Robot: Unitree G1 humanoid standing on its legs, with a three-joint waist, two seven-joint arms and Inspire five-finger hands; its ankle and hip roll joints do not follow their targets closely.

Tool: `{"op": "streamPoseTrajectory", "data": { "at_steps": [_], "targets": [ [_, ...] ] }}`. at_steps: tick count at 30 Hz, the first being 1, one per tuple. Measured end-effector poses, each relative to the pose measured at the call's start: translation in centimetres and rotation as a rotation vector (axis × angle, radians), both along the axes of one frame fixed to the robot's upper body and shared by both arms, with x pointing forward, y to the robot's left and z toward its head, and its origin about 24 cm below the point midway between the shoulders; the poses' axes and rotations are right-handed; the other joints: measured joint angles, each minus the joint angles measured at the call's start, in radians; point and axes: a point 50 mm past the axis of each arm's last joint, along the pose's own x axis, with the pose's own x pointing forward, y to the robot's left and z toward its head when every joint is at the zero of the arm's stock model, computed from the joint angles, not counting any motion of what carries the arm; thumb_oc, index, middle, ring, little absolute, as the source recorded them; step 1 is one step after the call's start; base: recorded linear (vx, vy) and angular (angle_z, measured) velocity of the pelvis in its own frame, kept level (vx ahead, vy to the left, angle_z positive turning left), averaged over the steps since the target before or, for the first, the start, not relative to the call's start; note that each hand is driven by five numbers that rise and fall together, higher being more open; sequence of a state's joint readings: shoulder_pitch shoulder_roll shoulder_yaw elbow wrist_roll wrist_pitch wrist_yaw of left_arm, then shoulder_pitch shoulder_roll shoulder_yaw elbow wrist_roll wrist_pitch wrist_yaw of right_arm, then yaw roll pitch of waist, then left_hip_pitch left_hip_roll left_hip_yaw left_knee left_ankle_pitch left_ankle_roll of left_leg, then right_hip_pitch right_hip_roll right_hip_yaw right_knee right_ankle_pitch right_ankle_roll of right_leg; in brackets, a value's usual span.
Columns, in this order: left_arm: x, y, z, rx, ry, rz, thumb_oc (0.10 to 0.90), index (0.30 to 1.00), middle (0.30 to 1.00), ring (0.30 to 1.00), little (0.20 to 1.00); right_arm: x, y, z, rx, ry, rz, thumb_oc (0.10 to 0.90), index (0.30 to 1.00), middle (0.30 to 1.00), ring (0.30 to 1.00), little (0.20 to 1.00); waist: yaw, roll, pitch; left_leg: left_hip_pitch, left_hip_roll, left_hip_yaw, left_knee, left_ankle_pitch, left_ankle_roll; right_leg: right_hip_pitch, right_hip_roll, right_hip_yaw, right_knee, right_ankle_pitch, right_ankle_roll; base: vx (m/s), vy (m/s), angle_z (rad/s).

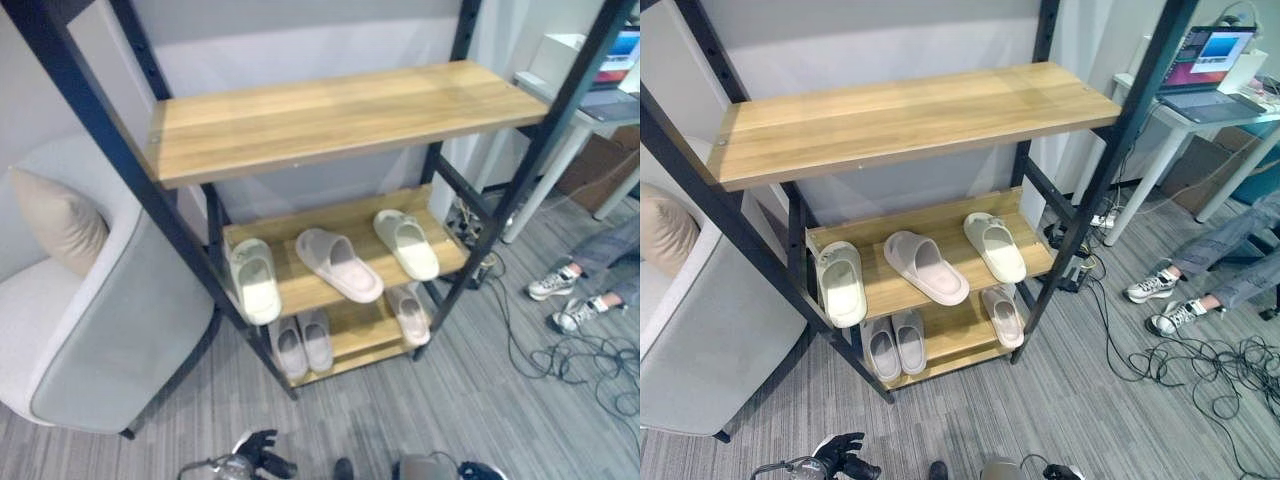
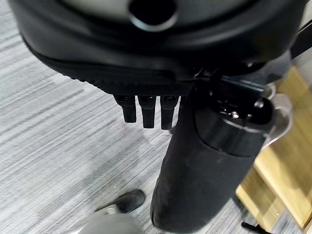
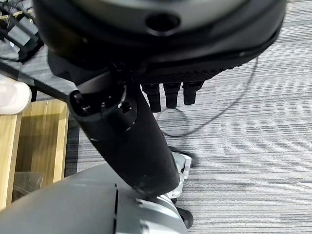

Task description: Arrange the slippers neatly on the shoe rack.

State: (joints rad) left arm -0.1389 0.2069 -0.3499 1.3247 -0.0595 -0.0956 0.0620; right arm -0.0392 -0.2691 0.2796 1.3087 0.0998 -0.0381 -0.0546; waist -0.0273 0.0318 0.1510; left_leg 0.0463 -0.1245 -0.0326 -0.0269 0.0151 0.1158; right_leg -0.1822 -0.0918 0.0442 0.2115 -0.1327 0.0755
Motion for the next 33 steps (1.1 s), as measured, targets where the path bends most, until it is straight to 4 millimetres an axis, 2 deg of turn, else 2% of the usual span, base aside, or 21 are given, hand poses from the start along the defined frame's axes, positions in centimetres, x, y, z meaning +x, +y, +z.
{"op": "streamPoseTrajectory", "data": {
  "at_steps": [1, 2, 3, 4, 5, 7, 8, 9, 10, 11, 13, 15, 16, 17, 18, 21, 23, 27, 28, 31, 33],
  "targets": [
    [-0.4, 0.1, -0.1, 0.006, 0.015, -0.002, 0.8, 0.9, 0.9, 0.9, 0.9, 0.1, 0.0, 0.0, 0.0, -0.003, -0.001, 0.8, 0.9, 0.9, 0.9, 0.9, 0.0, -0.001, 0.0, 0.006, 0.001, -0.001, 0.0, 0.004, 0.009, 0.004, -0.003, 0.001, -0.054, 0.039, 0.002, 0.21, -0.243, -0.01],
    [-0.6, 0.2, -0.2, 0.008, 0.026, -0.003, 0.8, 0.9, 0.9, 0.9, 0.9, 0.0, 0.0, 0.0, 0.002, -0.003, -0.007, 0.8, 0.9, 0.9, 0.9, 0.9, -0.004, -0.004, 0.002, 0.016, 0.002, -0.001, 0.001, -0.005, -0.002, -0.001, -0.01, 0.001, -0.078, 0.068, 0.004, 0.19, -0.259, -0.04],
    [-1.7, 0.2, -0.5, 0.018, 0.061, -0.009, 0.8, 0.9, 0.9, 0.9, 0.9, -0.1, -0.1, 0.0, 0.004, -0.001, -0.024, 0.8, 0.9, 0.9, 0.9, 0.9, -0.003, -0.005, 0.002, 0.046, 0.006, -0.005, 0.002, -0.033, -0.021, 0.003, -0.026, -0.011, -0.15, 0.147, 0.01, 0.2, -0.278, 0.07],
    [-2.1, 0.3, -0.6, 0.021, 0.07, -0.009, 0.8, 0.9, 0.9, 0.9, 0.9, -0.2, -0.1, 0.0, 0.003, 0.0, -0.026, 0.8, 0.9, 0.9, 0.9, 0.9, -0.009, -0.008, 0.004, 0.069, 0.008, -0.016, 0.0, -0.042, -0.016, 0.018, -0.038, -0.022, -0.177, 0.196, 0.014, 0.21, -0.311, 0.25],
    [-2.4, 0.4, -0.7, 0.023, 0.078, -0.01, 0.8, 0.9, 0.9, 0.9, 0.9, -0.4, -0.1, -0.1, 0.004, 0.005, -0.03, 0.8, 0.9, 0.9, 0.9, 0.9, -0.022, -0.012, 0.002, 0.087, 0.009, -0.031, -0.004, -0.051, -0.027, 0.024, -0.044, -0.019, -0.169, 0.213, 0.017, 0.25, -0.405, 0.46],
    [-3.4, 0.6, -0.9, 0.025, 0.101, 0.002, 0.8, 0.9, 0.9, 0.9, 0.9, -1.0, 0.2, -0.3, 0.016, 0.016, -0.049, 0.8, 0.9, 0.9, 0.9, 0.9, -0.02, -0.013, 0.002, 0.132, 0.039, -0.059, -0.005, -0.086, -0.063, 0.062, -0.01, 0.03, -0.123, 0.217, 0.012, 0.18, -0.403, 0.38],
    [-4.4, 0.9, -1.0, 0.024, 0.117, 0.033, 0.8, 0.9, 0.9, 0.9, 0.9, -1.6, 0.5, -0.5, 0.025, 0.037, -0.058, 0.8, 0.9, 0.9, 0.9, 0.9, -0.019, -0.007, -0.005, 0.15, 0.073, -0.076, -0.004, -0.107, -0.091, 0.093, 0.021, 0.014, -0.11, 0.184, 0.0, 0.06, -0.342, 0.34],
    [-4.5, 0.9, -1.0, 0.024, 0.117, 0.038, 0.8, 0.9, 0.9, 0.9, 0.9, -1.9, 0.5, -0.5, 0.024, 0.043, -0.06, 0.8, 0.9, 0.9, 0.9, 0.9, -0.021, 0.0, -0.011, 0.146, 0.098, -0.092, 0.009, -0.116, -0.104, 0.116, 0.04, -0.008, -0.135, 0.184, -0.004, 0.02, -0.303, 0.46],
    [-4.3, 0.9, -1.0, 0.024, 0.112, 0.037, 0.8, 0.9, 0.9, 0.9, 0.9, -2.2, 0.4, -0.5, 0.023, 0.051, -0.062, 0.8, 0.9, 0.9, 0.9, 0.9, -0.023, -0.003, -0.01, 0.137, 0.102, -0.096, 0.035, -0.122, -0.116, 0.134, 0.04, -0.028, -0.163, 0.19, -0.015, -0.01, -0.296, 0.61],
    [-3.6, 0.6, -0.9, 0.023, 0.094, 0.033, 0.8, 0.9, 0.9, 0.9, 0.9, -2.2, 0.1, -0.5, 0.018, 0.046, -0.073, 0.8, 0.9, 0.9, 0.9, 0.9, -0.025, -0.006, -0.009, 0.085, 0.109, -0.09, 0.112, -0.118, -0.135, 0.157, 0.041, -0.059, -0.202, 0.206, -0.035, -0.01, -0.227, 0.76],
    [-2.3, 0.4, -0.6, 0.023, 0.054, 0.027, 0.8, 0.9, 0.9, 0.9, 0.9, -2.3, -0.6, -0.3, 0.002, 0.05, -0.085, 0.8, 0.9, 0.9, 0.9, 0.9, -0.014, -0.03, -0.003, -0.019, 0.118, -0.009, 0.309, -0.122, -0.15, 0.194, 0.044, -0.1, -0.261, 0.222, -0.077, 0.0, -0.157, 0.59],
    [-1.8, 0.4, -0.5, 0.024, 0.035, 0.024, 0.8, 0.9, 0.9, 0.9, 0.9, -2.1, -0.9, -0.2, -0.002, 0.034, -0.1, 0.8, 0.9, 0.9, 0.9, 0.9, -0.017, -0.039, 0.001, -0.059, 0.14, 0.042, 0.377, -0.136, -0.161, 0.218, 0.053, -0.122, -0.269, 0.214, -0.103, 0.03, -0.122, 0.34],
    [-1.2, 0.1, -0.3, 0.011, 0.005, 0.006, 0.8, 0.9, 0.9, 0.9, 0.9, -2.3, -1.5, 0.0, -0.016, 0.026, -0.107, 0.8, 0.9, 0.9, 0.9, 0.9, -0.024, -0.037, -0.001, -0.059, 0.165, 0.059, 0.325, -0.131, -0.164, 0.234, 0.064, -0.146, -0.276, 0.201, -0.125, 0.04, -0.062, 0.4],
    [-0.4, -0.3, 0.0, 0.002, -0.028, -0.009, 0.8, 0.9, 0.9, 0.9, 0.9, -2.1, -1.6, 0.0, -0.021, 0.021, -0.106, 0.8, 0.9, 0.9, 0.9, 0.9, -0.022, -0.035, 0.0, -0.07, 0.172, 0.06, 0.288, -0.13, -0.165, 0.245, 0.073, -0.153, -0.287, 0.195, -0.127, 0.05, -0.059, 0.5],
    [0.8, -1.1, 0.4, -0.016, -0.075, -0.057, 0.8, 0.9, 0.9, 0.9, 0.9, -1.6, -1.7, 0.1, -0.026, 0.009, -0.099, 0.8, 0.9, 0.9, 0.9, 0.9, -0.022, -0.039, 0.004, -0.089, 0.17, 0.055, 0.201, -0.119, -0.175, 0.251, 0.079, -0.165, -0.298, 0.193, -0.118, 0.02, -0.008, 0.36],
    [2.2, -2.7, 1.1, -0.058, -0.155, -0.121, 0.8, 0.9, 0.9, 0.9, 0.9, -1.4, -1.8, 0.2, -0.034, 0.009, -0.101, 0.8, 0.9, 0.9, 0.9, 0.9, 0.004, -0.041, 0.008, -0.117, 0.17, 0.052, 0.062, -0.036, -0.184, 0.244, 0.097, -0.168, -0.299, 0.191, -0.115, 0.01, 0.017, -0.01],
    [2.8, -3.9, 2.1, -0.094, -0.231, -0.193, 0.8, 0.9, 0.9, 0.9, 0.9, -1.1, -2.1, 0.4, -0.039, -0.01, -0.101, 0.8, 0.9, 0.9, 0.9, 0.9, 0.003, -0.026, 0.018, -0.113, 0.168, 0.012, 0.024, 0.018, -0.183, 0.252, 0.12, -0.168, -0.306, 0.186, -0.121, 0.04, 0.054, -0.13],
    [3.9, -5.9, 4.2, -0.179, -0.361, -0.302, 0.8, 0.9, 0.9, 0.9, 0.9, -1.8, -3.0, 0.5, -0.06, -0.012, -0.152, 0.8, 0.9, 0.9, 0.9, 0.9, 0.001, 0.016, 0.014, -0.044, 0.169, 0.004, -0.041, 0.058, -0.165, 0.274, 0.124, -0.167, -0.298, 0.18, -0.112, 0.04, 0.083, -0.01],
    [4.1, -6.0, 4.6, -0.194, -0.394, -0.298, 0.8, 0.9, 0.9, 0.9, 0.9, -2.4, -3.0, 0.4, -0.058, 0.004, -0.161, 0.8, 0.9, 0.9, 0.9, 0.9, 0.006, 0.033, 0.01, -0.034, 0.158, 0.016, -0.057, 0.094, -0.148, 0.281, 0.113, -0.162, -0.298, 0.174, -0.091, 0.0, 0.101, 0.01],
    [2.9, -4.5, 4.0, -0.165, -0.341, -0.29, 0.8, 0.9, 0.9, 0.9, 0.9, -3.1, -2.2, 0.1, -0.031, 0.022, -0.163, 0.8, 0.9, 0.9, 0.9, 0.9, 0.005, 0.035, 0.009, -0.026, 0.131, 0.025, -0.057, 0.086, -0.119, 0.288, 0.086, -0.151, -0.299, 0.171, -0.069, -0.01, 0.055, -0.02],
    [1.9, -2.8, 4.0, -0.131, -0.302, -0.31, 0.8, 0.9, 0.9, 0.9, 0.9, -2.4, -1.6, 0.0, -0.011, 0.008, -0.158, 0.8, 0.9, 0.9, 0.9, 0.9, 0.012, 0.034, 0.009, -0.025, 0.118, 0.028, -0.058, 0.082, -0.108, 0.286, 0.073, -0.148, -0.304, 0.173, -0.059, -0.04, 0.08, -0.07]
  ]
}}
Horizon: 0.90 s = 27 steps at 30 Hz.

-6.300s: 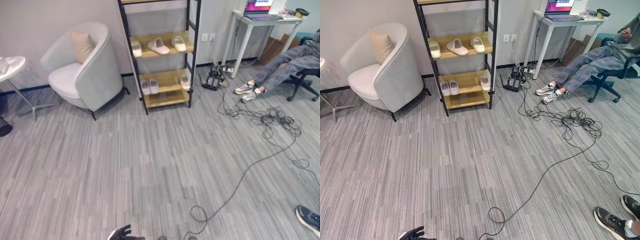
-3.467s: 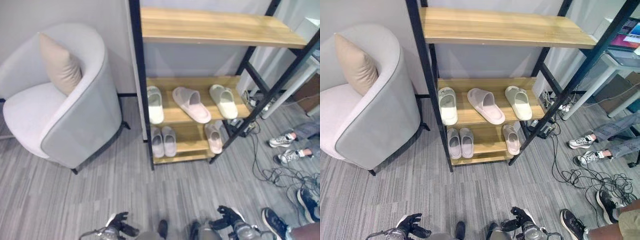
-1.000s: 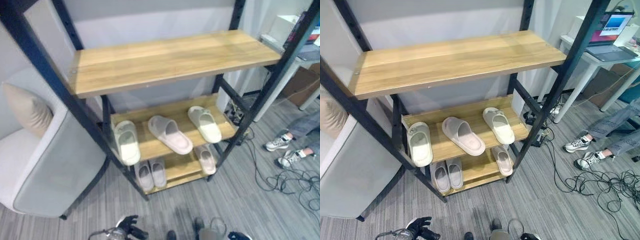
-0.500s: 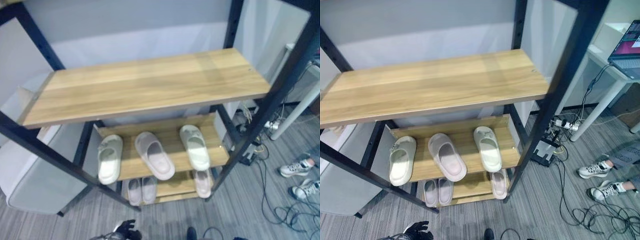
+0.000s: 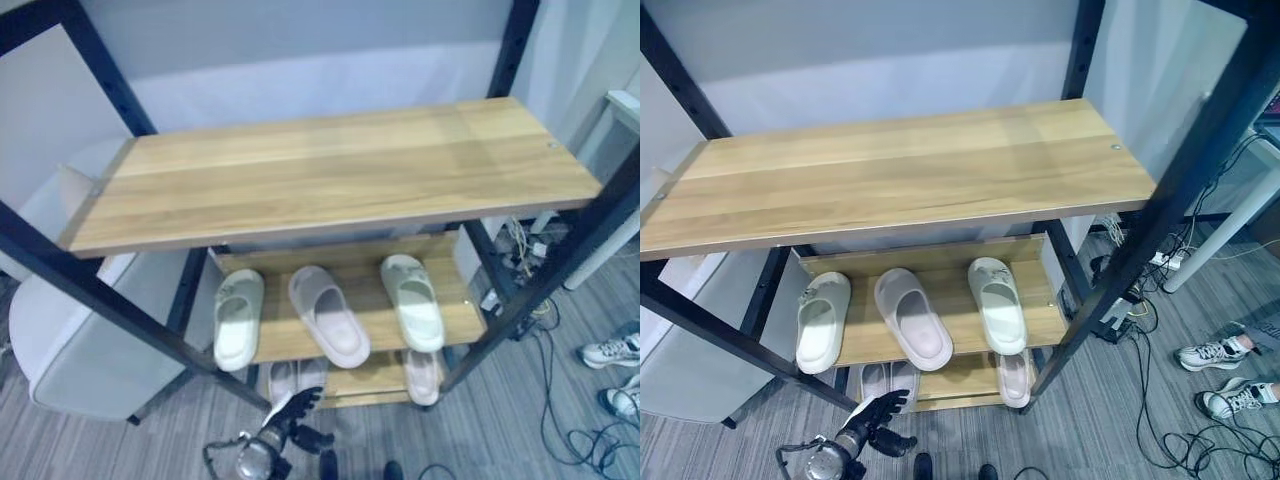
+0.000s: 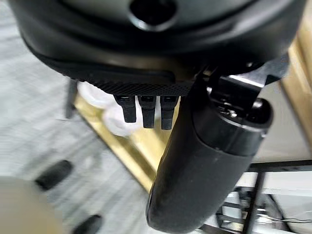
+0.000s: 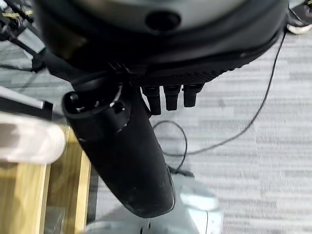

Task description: Arrange the slippers neatly on the shoe rack.

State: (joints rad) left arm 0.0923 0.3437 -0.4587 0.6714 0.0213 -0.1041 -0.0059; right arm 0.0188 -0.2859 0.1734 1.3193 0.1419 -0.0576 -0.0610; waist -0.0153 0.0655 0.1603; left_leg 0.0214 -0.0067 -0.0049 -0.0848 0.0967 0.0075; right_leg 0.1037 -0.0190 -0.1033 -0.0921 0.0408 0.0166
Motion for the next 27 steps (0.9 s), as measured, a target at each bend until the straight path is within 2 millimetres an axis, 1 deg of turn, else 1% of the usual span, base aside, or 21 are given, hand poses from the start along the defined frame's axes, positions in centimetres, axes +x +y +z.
{"op": "streamPoseTrajectory", "data": {
  "at_steps": [1, 3, 4, 6, 7, 8, 9, 10, 11, 12, 13, 14, 15, 16, 18, 19, 22, 23, 25, 27],
  "targets": [
    [-0.4, 0.9, 0.6, 0.033, -0.012, -0.056, 0.8, 0.9, 0.9, 0.9, 0.9, 0.5, 0.2, 0.1, 0.009, -0.025, 0.009, 0.8, 0.9, 0.9, 0.9, 0.9, 0.01, -0.003, 0.0, -0.003, 0.0, 0.009, 0.0, -0.002, 0.003, -0.008, -0.001, 0.011, -0.002, 0.0, 0.001, -0.02, 0.069, -0.18],
    [-0.6, 2.3, 1.7, 0.104, -0.027, -0.179, 0.8, 0.9, 0.9, 0.9, 0.9, 0.8, -0.2, 0.3, 0.001, -0.031, 0.012, 0.8, 0.9, 0.9, 0.9, 0.9, 0.027, -0.002, -0.001, -0.001, -0.001, 0.021, -0.001, -0.004, 0.005, -0.006, -0.005, 0.012, -0.002, 0.002, 0.005, 0.0, 0.056, -0.13],
    [-0.2, 3.0, 3.0, 0.155, -0.065, -0.274, 0.8, 0.9, 0.9, 0.9, 0.9, 1.4, -0.7, 0.5, -0.01, -0.047, 0.017, 0.8, 0.9, 0.9, 0.9, 0.9, 0.039, -0.003, -0.001, -0.001, -0.002, 0.022, -0.001, -0.005, 0.005, -0.007, -0.005, 0.012, -0.002, 0.002, 0.005, 0.0, 0.079, 0.0],
    [0.7, 3.5, 5.2, 0.211, -0.136, -0.381, 0.8, 0.9, 0.9, 0.9, 0.9, 1.7, -1.6, 0.9, -0.034, -0.053, 0.022, 0.8, 0.9, 0.9, 0.9, 0.9, 0.052, -0.002, -0.001, -0.001, -0.003, 0.019, -0.001, -0.004, 0.004, -0.006, -0.006, 0.009, -0.002, 0.003, 0.006, 0.01, 0.077, 0.04],
    [0.6, 3.9, 7.1, 0.253, -0.166, -0.456, 0.8, 0.9, 0.9, 0.9, 0.9, 2.1, -1.8, 1.1, -0.041, -0.068, 0.038, 0.8, 0.9, 0.9, 0.9, 0.9, 0.061, -0.004, -0.001, -0.002, -0.004, 0.018, -0.002, -0.006, 0.0, -0.006, -0.008, 0.005, -0.002, 0.002, 0.006, 0.03, 0.033, -0.01],
    [-0.4, 4.6, 12.6, 0.289, -0.299, -0.555, 0.8, 0.9, 0.9, 0.9, 0.9, 1.8, -1.7, 1.2, -0.031, -0.101, 0.051, 0.8, 0.9, 0.9, 0.9, 0.9, 0.052, -0.026, -0.001, -0.003, -0.002, 0.02, -0.002, -0.012, -0.003, -0.008, -0.006, 0.008, -0.002, 0.0, 0.009, 0.03, 0.005, 0.02],
    [-0.6, 4.6, 15.8, 0.276, -0.406, -0.569, 0.8, 0.9, 0.9, 0.9, 0.9, 0.7, -2.2, 1.3, -0.035, -0.088, 0.051, 0.8, 0.9, 0.9, 0.9, 0.9, 0.072, -0.022, -0.004, 0.001, -0.007, 0.012, -0.002, -0.015, -0.003, 0.005, -0.011, 0.002, -0.002, -0.005, 0.013, 0.02, 0.002, 0.14],
    [-0.4, 4.5, 17.3, 0.262, -0.474, -0.555, 0.8, 0.9, 0.9, 0.9, 0.9, -0.2, -2.6, 1.2, -0.034, -0.062, 0.042, 0.8, 0.9, 0.9, 0.9, 0.9, 0.075, -0.019, -0.011, 0.006, -0.013, 0.001, -0.002, -0.021, 0.006, 0.012, -0.014, -0.002, -0.002, -0.011, 0.016, 0.01, -0.011, 0.28],
    [-0.2, 4.4, 17.9, 0.246, -0.514, -0.541, 0.8, 0.9, 0.9, 0.9, 0.9, -0.9, -2.8, 1.2, -0.037, -0.037, 0.043, 0.8, 0.9, 0.9, 0.9, 0.9, 0.083, -0.012, -0.023, 0.008, -0.016, -0.003, -0.002, -0.022, 0.007, 0.016, -0.016, -0.006, -0.002, -0.013, 0.02, 0.02, -0.019, 0.27],
    [0.6, 4.3, 18.7, 0.232, -0.562, -0.525, 0.8, 0.9, 0.9, 0.9, 0.9, -2.4, -2.9, 0.9, -0.038, 0.036, 0.057, 0.8, 0.9, 0.9, 0.9, 0.9, 0.109, -0.006, -0.029, 0.014, -0.02, -0.007, -0.002, -0.024, 0.009, 0.027, -0.021, -0.014, -0.002, -0.019, 0.027, 0.02, -0.026, 0.18],
    [0.7, 4.8, 18.6, 0.243, -0.542, -0.52, 0.8, 0.9, 0.9, 0.9, 0.9, -2.6, -2.5, 0.7, -0.015, 0.063, 0.071, 0.8, 0.9, 0.9, 0.9, 0.9, 0.106, -0.002, -0.034, 0.015, -0.022, -0.011, -0.002, -0.023, 0.008, 0.029, -0.021, -0.016, -0.002, -0.021, 0.03, 0.02, -0.038, 0.1],
    [0.7, 5.0, 18.2, 0.243, -0.516, -0.516, 0.8, 0.9, 0.9, 0.9, 0.9, -2.3, -2.3, 0.6, -0.006, 0.059, 0.084, 0.8, 0.9, 0.9, 0.9, 0.9, 0.103, 0.0, -0.035, 0.014, -0.022, -0.013, -0.002, -0.021, 0.005, 0.029, -0.021, -0.017, -0.002, -0.021, 0.03, 0.02, -0.03, 0.04],
    [0.5, 5.4, 17.3, 0.24, -0.461, -0.512, 0.8, 0.9, 0.9, 0.9, 0.9, -1.6, -1.8, 0.5, 0.009, 0.047, 0.102, 0.8, 0.9, 0.9, 0.9, 0.9, 0.1, 0.0, -0.036, 0.015, -0.022, -0.014, -0.002, -0.018, 0.002, 0.031, -0.021, -0.02, -0.002, -0.021, 0.03, 0.03, -0.034, 0.02],
    [0.2, 5.7, 16.3, 0.233, -0.403, -0.506, 0.8, 0.9, 0.9, 0.9, 0.9, -1.7, -1.3, 0.3, 0.025, 0.053, 0.112, 0.8, 0.9, 0.9, 0.9, 0.9, 0.096, -0.006, -0.037, 0.017, -0.021, -0.016, -0.002, -0.018, 0.001, 0.032, -0.02, -0.022, -0.002, -0.02, 0.029, 0.0, 0.0, 0.0],
    [-0.4, 5.9, 15.4, 0.225, -0.341, -0.502, 0.8, 0.9, 0.9, 0.9, 0.9, -1.5, -0.6, 0.2, 0.039, 0.052, 0.137, 0.8, 0.9, 0.9, 0.9, 0.9, 0.097, -0.013, -0.04, 0.018, -0.021, -0.025, -0.002, -0.015, 0.0, 0.033, -0.019, -0.029, -0.002, -0.018, 0.027, 0.02, -0.027, 0.12],
    [-0.7, 5.9, 15.2, 0.218, -0.324, -0.499, 0.8, 0.9, 0.9, 0.9, 0.9, -1.5, -0.5, 0.1, 0.045, 0.056, 0.153, 0.8, 0.9, 0.9, 0.9, 0.9, 0.103, -0.025, -0.042, 0.017, -0.021, -0.029, -0.002, -0.014, 0.0, 0.033, -0.019, -0.035, -0.002, -0.018, 0.026, 0.04, -0.041, 0.14],
    [-1.3, 5.8, 14.9, 0.145, -0.312, -0.449, 0.8, 0.9, 0.9, 0.9, 0.9, -1.5, -0.1, 0.0, 0.053, 0.059, 0.174, 0.8, 0.9, 0.9, 0.9, 0.9, 0.118, -0.046, -0.044, 0.02, -0.023, -0.037, -0.002, -0.013, 0.001, 0.038, -0.02, -0.039, -0.002, -0.019, 0.027, 0.01, -0.031, 0.08],
    [-1.2, 5.6, 14.9, 0.118, -0.327, -0.426, 0.8, 0.9, 0.9, 0.9, 0.9, -1.2, 0.1, 0.0, 0.054, 0.054, 0.185, 0.8, 0.9, 0.9, 0.9, 0.9, 0.129, -0.053, -0.045, 0.02, -0.025, -0.042, -0.002, -0.012, 0.002, 0.041, -0.021, -0.044, -0.002, -0.022, 0.03, 0.05, -0.056, 0.15],
    [-0.6, 5.0, 14.7, 0.089, -0.382, -0.367, 0.8, 0.9, 0.9, 0.9, 0.9, -1.0, 0.4, 0.0, 0.041, 0.067, 0.246, 0.8, 0.9, 0.9, 0.9, 0.9, 0.131, -0.053, -0.045, 0.018, -0.03, -0.053, -0.002, -0.01, -0.001, 0.046, -0.024, -0.054, -0.002, -0.022, 0.031, -0.01, -0.03, 0.16],
    [-0.1, 4.7, 14.9, 0.081, -0.422, -0.344, 0.8, 0.9, 0.9, 0.9, 0.9, -0.5, 0.7, 0.0, 0.04, 0.052, 0.252, 0.8, 0.9, 0.9, 0.9, 0.9, 0.132, -0.054, -0.045, 0.017, -0.029, -0.055, -0.002, -0.007, -0.002, 0.045, -0.023, -0.055, -0.002, -0.025, 0.034, 0.03, -0.031, 0.07]
  ]
}}
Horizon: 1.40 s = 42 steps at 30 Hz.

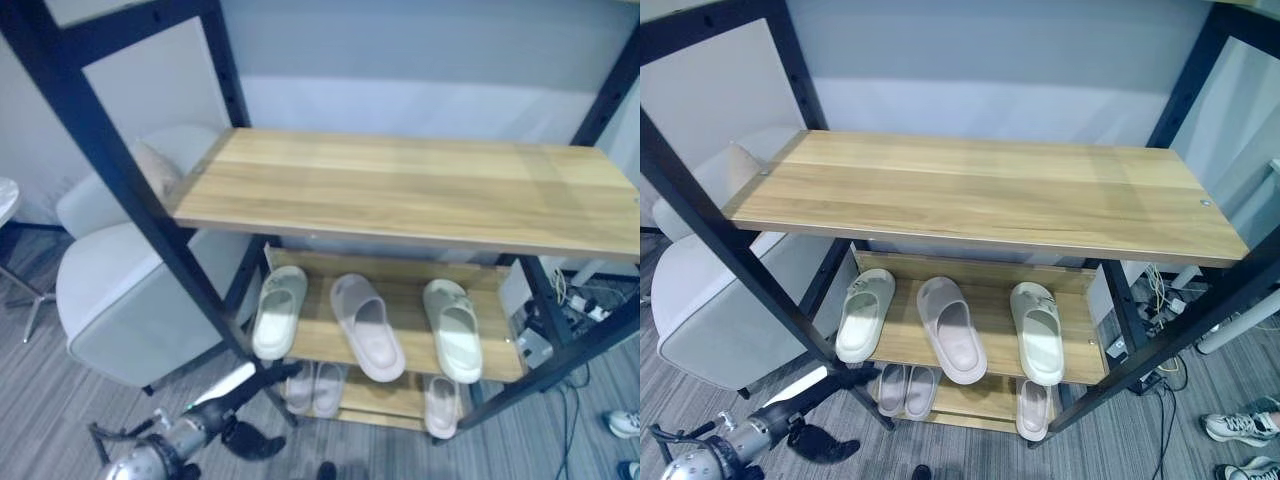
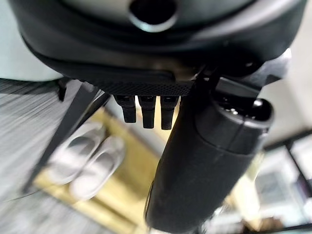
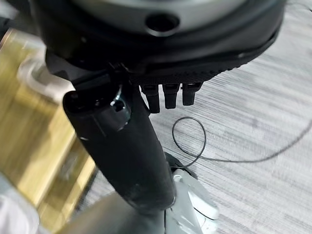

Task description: Arrange the slippers neatly on the shoe rack.

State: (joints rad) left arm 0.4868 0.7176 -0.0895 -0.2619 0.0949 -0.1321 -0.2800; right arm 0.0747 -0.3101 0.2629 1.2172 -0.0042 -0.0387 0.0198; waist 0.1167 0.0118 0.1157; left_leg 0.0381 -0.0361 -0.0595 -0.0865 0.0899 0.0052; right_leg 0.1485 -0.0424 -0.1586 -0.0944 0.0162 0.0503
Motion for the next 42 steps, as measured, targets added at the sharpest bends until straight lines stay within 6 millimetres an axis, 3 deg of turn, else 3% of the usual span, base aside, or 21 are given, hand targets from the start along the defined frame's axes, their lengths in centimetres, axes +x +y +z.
{"op": "streamPoseTrajectory", "data": {
  "at_steps": [5, 7, 10, 14, 19, 22, 29, 35, 40, 42],
  "targets": [
    [2.3, -1.4, 1.4, -0.053, -0.154, 0.022, 0.8, 0.9, 0.9, 0.9, 0.9, -0.5, 0.0, -0.1, -0.024, 0.008, 0.024, 0.8, 0.9, 0.9, 0.9, 0.9, -0.01, 0.004, 0.001, -0.001, 0.001, -0.006, 0.0, -0.002, 0.003, 0.0, 0.001, -0.007, 0.0, -0.001, -0.001, 0.02, -0.013, 0.03],
    [3.6, -2.6, 2.2, -0.076, -0.208, -0.024, 0.8, 0.9, 0.9, 0.9, 0.9, -1.1, 0.1, -0.2, -0.03, 0.024, 0.025, 0.8, 0.9, 0.9, 0.9, 0.9, -0.025, 0.006, 0.003, 0.0, 0.001, -0.007, 0.0, 0.001, 0.004, -0.005, 0.001, -0.008, 0.0, 0.0, 0.0, 0.02, -0.002, 0.01],
    [5.9, -6.0, 4.5, -0.131, -0.317, -0.175, 0.8, 0.9, 0.9, 0.9, 0.9, -1.3, 0.6, -0.3, -0.031, 0.035, 0.044, 0.8, 0.9, 0.9, 0.9, 0.9, -0.052, 0.008, 0.004, -0.003, 0.001, 0.003, 0.0, 0.005, 0.003, -0.014, -0.001, 0.001, 0.0, 0.0, 0.001, 0.02, 0.016, -0.07],
    [6.9, -8.1, 6.8, -0.181, -0.434, -0.262, 0.8, 0.9, 0.9, 0.9, 0.9, -1.3, 0.9, -0.4, -0.031, 0.041, 0.066, 0.8, 0.9, 0.9, 0.9, 0.9, -0.101, 0.013, 0.006, 0.0, 0.001, 0.018, 0.0, -0.001, 0.007, -0.012, -0.002, 0.016, 0.0, 0.004, -0.002, 0.04, 0.005, -0.15],
    [7.9, -9.2, 7.6, -0.195, -0.492, -0.281, 0.8, 0.9, 0.9, 0.9, 0.9, -2.8, 1.4, -0.7, -0.018, 0.089, 0.067, 0.8, 0.9, 0.9, 0.9, 0.9, -0.123, 0.023, 0.007, 0.0, 0.003, 0.031, 0.002, -0.001, 0.013, -0.024, -0.001, 0.028, 0.0, 0.007, -0.006, 0.02, 0.011, -0.07],
    [9.2, -9.9, 8.1, -0.117, -0.565, -0.299, 0.8, 0.9, 0.9, 0.9, 0.9, -2.8, 1.7, -0.8, -0.012, 0.096, 0.061, 0.8, 0.9, 0.9, 0.9, 0.9, -0.138, 0.027, 0.007, -0.002, 0.004, 0.042, 0.0, -0.001, 0.013, -0.028, -0.001, 0.039, 0.0, 0.007, -0.005, 0.01, 0.029, -0.12],
    [10.4, -9.7, 8.3, -0.027, -0.662, -0.237, 0.8, 0.9, 0.9, 0.9, 0.9, -3.4, 1.8, -0.9, -0.006, 0.101, 0.041, 0.8, 0.9, 0.9, 0.9, 0.9, -0.148, 0.033, 0.009, -0.023, 0.008, 0.083, 0.0, -0.015, 0.01, -0.066, -0.002, 0.076, 0.0, 0.011, -0.002, 0.0, 0.024, -0.18],
    [12.2, -8.7, 6.8, 0.107, -0.631, -0.184, 0.8, 0.9, 0.9, 0.9, 0.9, -1.8, 2.0, -0.8, 0.001, 0.062, 0.03, 0.8, 0.9, 0.9, 0.9, 0.9, -0.169, 0.038, 0.025, -0.054, 0.009, 0.108, 0.001, -0.007, 0.019, -0.106, -0.003, 0.098, 0.0, 0.023, 0.003, -0.04, 0.022, -0.12],
    [12.8, -8.7, 7.1, 0.133, -0.66, -0.168, 0.8, 0.9, 0.9, 0.9, 0.9, -1.3, 1.9, -0.7, -0.003, 0.046, 0.03, 0.8, 0.9, 0.9, 0.9, 0.9, -0.173, 0.038, 0.059, -0.091, 0.009, 0.115, 0.004, 0.002, 0.023, -0.148, -0.002, 0.111, 0.0, 0.041, 0.003, -0.08, 0.014, -0.07],
    [13.6, -9.4, 8.3, 0.121, -0.722, -0.157, 0.8, 0.9, 0.9, 0.9, 0.9, 0.5, 1.8, -0.4, -0.009, -0.006, 0.043, 0.8, 0.9, 0.9, 0.9, 0.9, -0.165, 0.046, 0.085, -0.145, 0.011, 0.13, 0.004, 0.011, 0.019, -0.202, -0.001, 0.122, 0.0, 0.057, 0.005, -0.08, 0.02, -0.13]
  ]
}}
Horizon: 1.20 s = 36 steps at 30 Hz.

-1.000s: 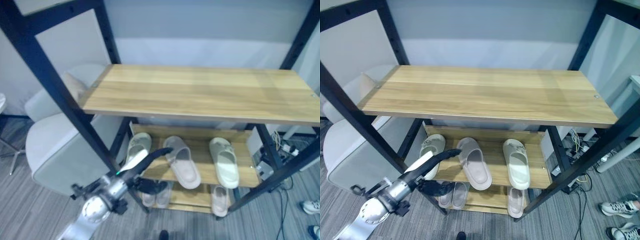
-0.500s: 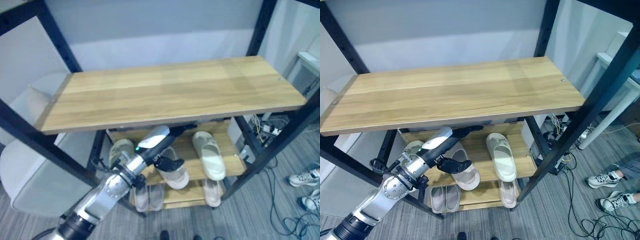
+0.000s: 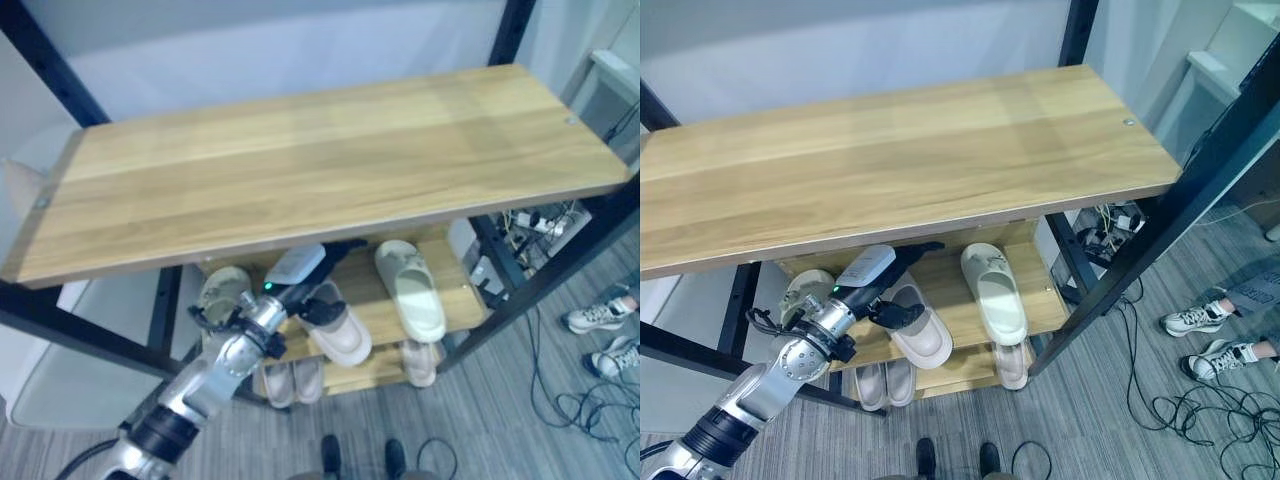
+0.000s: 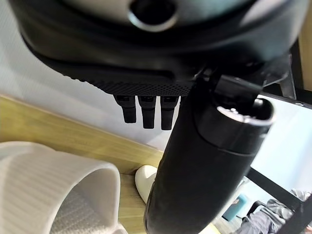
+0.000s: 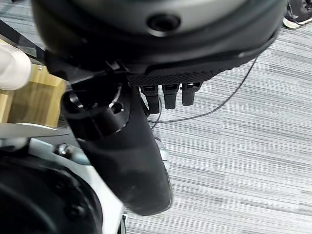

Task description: Arrange the slippers neatly on the shoe rack.

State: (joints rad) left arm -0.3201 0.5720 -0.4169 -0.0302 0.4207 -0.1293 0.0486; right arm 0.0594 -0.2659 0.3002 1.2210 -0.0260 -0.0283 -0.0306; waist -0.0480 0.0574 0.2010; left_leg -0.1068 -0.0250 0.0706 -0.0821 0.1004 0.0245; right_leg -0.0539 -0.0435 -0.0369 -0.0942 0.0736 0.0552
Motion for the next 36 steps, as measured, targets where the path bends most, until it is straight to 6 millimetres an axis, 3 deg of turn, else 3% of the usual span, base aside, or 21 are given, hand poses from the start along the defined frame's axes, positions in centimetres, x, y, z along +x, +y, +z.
{"op": "streamPoseTrajectory", "data": {
  "at_steps": [1, 5, 12, 22, 24, 30, 36],
  "targets": [
    [0.7, -0.5, 0.6, 0.03, -0.037, -0.008, 0.8, 0.9, 0.9, 0.9, 0.9, 1.0, 0.0, 0.2, -0.002, -0.023, 0.008, 0.8, 0.9, 0.9, 0.9, 0.9, -0.002, -0.002, 0.024, -0.018, 0.001, 0.004, 0.0, 0.012, 0.007, -0.017, 0.0, 0.001, 0.0, 0.014, 0.001, -0.04, 0.022, -0.1],
    [2.4, -1.6, 0.9, 0.133, -0.07, -0.012, 0.8, 0.9, 0.9, 0.9, 0.9, 1.7, 0.0, 0.3, 0.0, -0.053, -0.001, 0.8, 0.9, 0.9, 0.9, 0.9, -0.016, -0.017, 0.043, -0.037, -0.001, 0.012, 0.0, 0.012, 0.008, -0.04, -0.003, 0.005, 0.0, 0.019, 0.004, -0.02, 0.018, -0.09],
    [2.7, -1.2, 1.2, 0.209, -0.14, 0.021, 0.8, 0.9, 0.9, 0.9, 0.9, 2.5, -0.1, 0.6, -0.007, -0.094, -0.01, 0.8, 0.9, 0.9, 0.9, 0.9, -0.03, -0.019, 0.052, -0.05, 0.001, 0.03, 0.0, 0.015, 0.011, -0.058, -0.001, 0.019, 0.005, 0.02, 0.004, 0.0, 0.005, -0.06],
    [2.1, 0.9, 1.0, 0.181, -0.145, 0.113, 0.8, 0.9, 0.9, 0.9, 0.9, 2.5, -0.3, 0.7, -0.01, -0.111, -0.008, 0.8, 0.9, 0.9, 0.9, 0.9, -0.019, -0.031, 0.064, -0.013, 0.002, 0.027, -0.001, 0.01, 0.006, -0.022, -0.001, 0.017, 0.0, 0.017, 0.005, 0.0, 0.001, 0.01],
    [1.8, 1.0, 1.6, 0.16, -0.165, 0.113, 0.8, 0.9, 0.9, 0.9, 0.9, 2.5, -0.3, 0.7, -0.009, -0.108, -0.008, 0.8, 0.9, 0.9, 0.9, 0.9, -0.001, -0.031, 0.064, -0.009, 0.002, 0.019, -0.003, 0.002, -0.004, -0.014, -0.001, 0.014, 0.0, 0.014, 0.006, 0.02, 0.013, 0.12],
    [1.2, 0.7, 3.1, 0.158, -0.23, 0.084, 0.8, 0.9, 0.9, 0.9, 0.9, 2.2, -0.3, 0.6, -0.009, -0.098, -0.008, 0.8, 0.9, 0.9, 0.9, 0.9, 0.001, -0.034, 0.064, 0.025, -0.002, 0.005, -0.004, 0.002, 0.0, 0.027, -0.004, 0.002, 0.0, 0.012, 0.008, 0.01, 0.0, 0.07],
    [1.1, 0.6, 3.3, 0.155, -0.239, 0.075, 0.8, 0.9, 0.9, 0.9, 0.9, 2.3, -0.3, 0.6, -0.01, -0.095, -0.009, 0.8, 0.9, 0.9, 0.9, 0.9, -0.001, -0.035, 0.063, 0.029, -0.002, 0.005, -0.004, 0.003, 0.001, 0.029, -0.004, 0.002, 0.0, 0.015, 0.006, 0.0, 0.0, 0.0]
  ]
}}
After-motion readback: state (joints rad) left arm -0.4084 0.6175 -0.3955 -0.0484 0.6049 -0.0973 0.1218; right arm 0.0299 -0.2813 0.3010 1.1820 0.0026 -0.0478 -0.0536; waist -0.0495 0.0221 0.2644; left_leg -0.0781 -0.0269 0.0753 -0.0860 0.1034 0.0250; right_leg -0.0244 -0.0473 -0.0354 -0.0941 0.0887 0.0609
